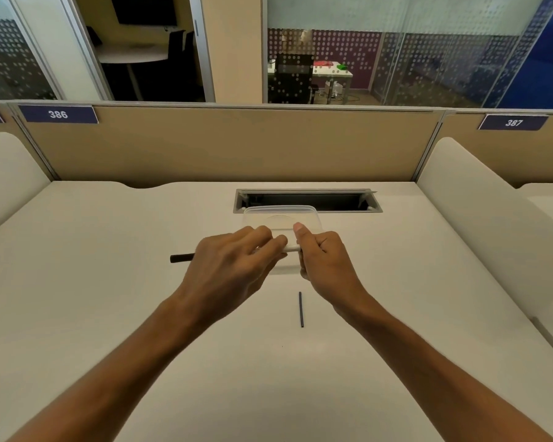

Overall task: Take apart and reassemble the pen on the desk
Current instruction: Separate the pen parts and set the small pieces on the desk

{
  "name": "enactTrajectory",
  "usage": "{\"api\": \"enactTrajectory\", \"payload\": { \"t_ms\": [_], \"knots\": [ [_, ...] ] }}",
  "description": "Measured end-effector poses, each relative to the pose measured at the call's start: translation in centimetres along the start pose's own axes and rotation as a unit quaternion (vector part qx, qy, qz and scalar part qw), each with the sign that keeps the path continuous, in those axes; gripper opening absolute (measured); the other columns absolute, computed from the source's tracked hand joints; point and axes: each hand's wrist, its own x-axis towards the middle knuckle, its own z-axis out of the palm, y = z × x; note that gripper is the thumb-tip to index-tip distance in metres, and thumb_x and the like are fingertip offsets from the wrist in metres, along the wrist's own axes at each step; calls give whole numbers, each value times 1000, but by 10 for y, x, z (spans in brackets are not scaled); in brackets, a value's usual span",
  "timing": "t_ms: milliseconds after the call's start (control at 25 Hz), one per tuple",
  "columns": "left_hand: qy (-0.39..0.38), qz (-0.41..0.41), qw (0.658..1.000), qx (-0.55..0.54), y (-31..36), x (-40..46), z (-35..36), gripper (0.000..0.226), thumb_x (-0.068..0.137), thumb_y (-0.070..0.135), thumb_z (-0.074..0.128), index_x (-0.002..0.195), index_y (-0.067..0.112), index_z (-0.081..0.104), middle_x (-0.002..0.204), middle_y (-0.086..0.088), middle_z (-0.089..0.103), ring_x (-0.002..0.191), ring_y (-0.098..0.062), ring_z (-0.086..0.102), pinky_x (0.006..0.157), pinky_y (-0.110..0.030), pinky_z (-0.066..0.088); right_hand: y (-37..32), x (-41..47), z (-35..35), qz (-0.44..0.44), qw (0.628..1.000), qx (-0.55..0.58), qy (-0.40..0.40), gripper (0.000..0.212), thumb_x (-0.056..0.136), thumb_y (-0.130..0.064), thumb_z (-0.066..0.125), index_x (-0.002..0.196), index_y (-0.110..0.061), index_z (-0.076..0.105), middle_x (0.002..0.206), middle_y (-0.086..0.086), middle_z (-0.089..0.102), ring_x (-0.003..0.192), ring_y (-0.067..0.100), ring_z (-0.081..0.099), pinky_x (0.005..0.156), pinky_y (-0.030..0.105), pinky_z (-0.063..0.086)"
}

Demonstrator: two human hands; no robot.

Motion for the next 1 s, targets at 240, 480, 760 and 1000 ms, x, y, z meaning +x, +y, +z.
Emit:
{"api": "enactTrajectory", "payload": {
  "t_ms": [240, 480, 760, 1000],
  "knots": [
    [17, 4, 997, -77, -2, 9, -9, 16, 87, 19, 70, 95, 5, 73, 74, -8, 70, 52, -25, 60, 43, -33, 50, -4, -1, -6, -80, 996, 42, 2, 57, 99, -37, 43, 57, 1, 51, 48, 4, 41, 47, 14, 39, 50, 32, 36],
    [-126, -104, 872, -461, -13, 16, -40, 21, 90, 34, 63, 92, 17, 76, 59, -1, 63, 45, -18, 52, 44, -26, 42, -10, -8, -23, -541, 827, -132, 76, 56, 104, -25, 36, 53, -7, 49, 41, 7, 43, 41, 10, 35, 48, 16, 24],
    [-82, -79, 932, -345, -6, 15, -41, 21, 91, 32, 61, 87, 16, 74, 58, 13, 59, 47, -5, 50, 49, -16, 39, -10, -8, -21, -479, 864, -129, 84, 56, 104, -25, 38, 51, -11, 46, 43, 2, 41, 40, 8, 33, 47, 13, 24],
    [-30, -6, 999, -39, 4, 13, -23, 20, 86, 31, 70, 92, 12, 73, 67, 0, 67, 46, -20, 58, 41, -21, 37, -6, -4, -11, -40, 995, 44, -82, 57, 103, -32, 41, 49, -15, 45, 37, -11, 39, 34, 3, 38, 41, 13, 33]
  ]
}}
